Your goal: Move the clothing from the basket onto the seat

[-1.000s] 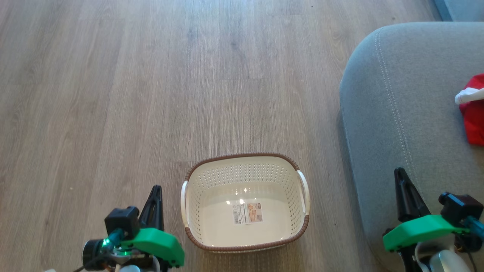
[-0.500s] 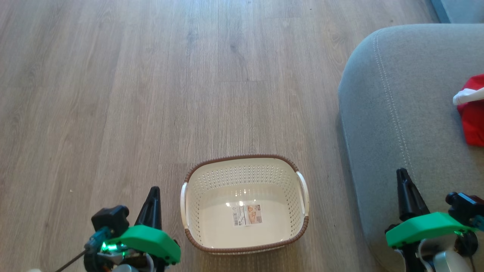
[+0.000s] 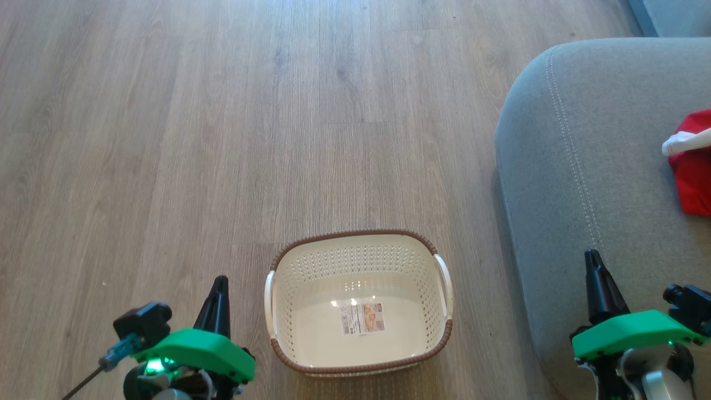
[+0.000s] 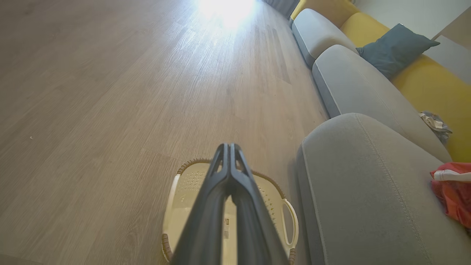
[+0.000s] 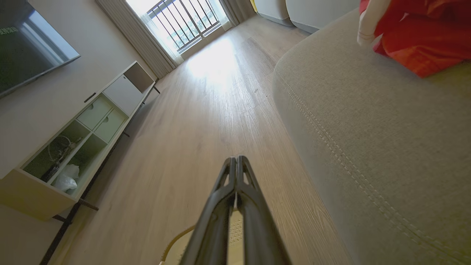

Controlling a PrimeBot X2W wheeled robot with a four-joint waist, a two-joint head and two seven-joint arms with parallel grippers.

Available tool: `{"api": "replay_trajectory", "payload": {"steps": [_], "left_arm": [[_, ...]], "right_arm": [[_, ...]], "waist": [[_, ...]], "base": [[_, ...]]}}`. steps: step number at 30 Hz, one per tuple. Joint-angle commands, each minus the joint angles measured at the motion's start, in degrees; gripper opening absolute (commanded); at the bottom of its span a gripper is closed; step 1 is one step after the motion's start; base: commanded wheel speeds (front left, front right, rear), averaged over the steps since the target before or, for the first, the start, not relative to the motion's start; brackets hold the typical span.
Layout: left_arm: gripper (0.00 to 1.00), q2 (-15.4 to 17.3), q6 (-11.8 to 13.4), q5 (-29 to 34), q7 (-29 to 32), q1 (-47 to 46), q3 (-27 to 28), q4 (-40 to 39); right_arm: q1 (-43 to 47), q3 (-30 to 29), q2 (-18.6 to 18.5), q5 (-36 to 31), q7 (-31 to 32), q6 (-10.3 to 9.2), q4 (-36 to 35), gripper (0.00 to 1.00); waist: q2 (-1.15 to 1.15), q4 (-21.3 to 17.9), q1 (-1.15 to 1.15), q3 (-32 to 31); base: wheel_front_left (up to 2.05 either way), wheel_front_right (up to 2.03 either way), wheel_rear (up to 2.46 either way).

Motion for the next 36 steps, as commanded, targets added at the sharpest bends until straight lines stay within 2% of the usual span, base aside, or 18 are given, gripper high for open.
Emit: {"api": "replay_trajectory", "payload": {"steps": [1, 36], "left_arm": [[0.00, 0.7, -0.6, -1.7, 0.4, -2.9, 1.4, -1.6], [0.00, 1.1, -5.4, -23.2, 5.7, -3.6, 6.2, -1.8]], "right_arm": [[-2.5, -0.4, -0.2, 1.6, 0.5, 0.13, -1.9, 0.00], [-3.7, -1.8, 0.9, 21.5, 6.2, 0.25, -2.0, 0.00]], "waist": [[0.00, 0.0, 0.00, 0.0], [0.00, -0.5, 0.00, -1.2]], "base": [[0.00, 0.00, 0.00], [0.00, 0.00, 0.00]]}}
